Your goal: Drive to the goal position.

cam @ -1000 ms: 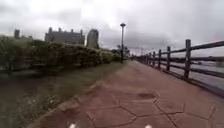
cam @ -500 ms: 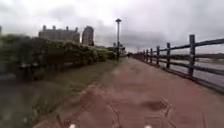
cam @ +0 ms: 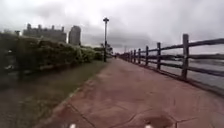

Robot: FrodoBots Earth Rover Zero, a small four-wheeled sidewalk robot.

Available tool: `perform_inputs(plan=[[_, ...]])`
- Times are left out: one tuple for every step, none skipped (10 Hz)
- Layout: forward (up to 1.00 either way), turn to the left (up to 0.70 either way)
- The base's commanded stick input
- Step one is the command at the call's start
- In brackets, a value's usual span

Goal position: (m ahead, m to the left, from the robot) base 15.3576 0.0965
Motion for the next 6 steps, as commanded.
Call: perform_inputs(plan=[[0.95, 0.00], [0.95, 0.00], [0.95, 0.00], [0.95, -0.13], [0.95, -0.38], [0.95, -0.38]])
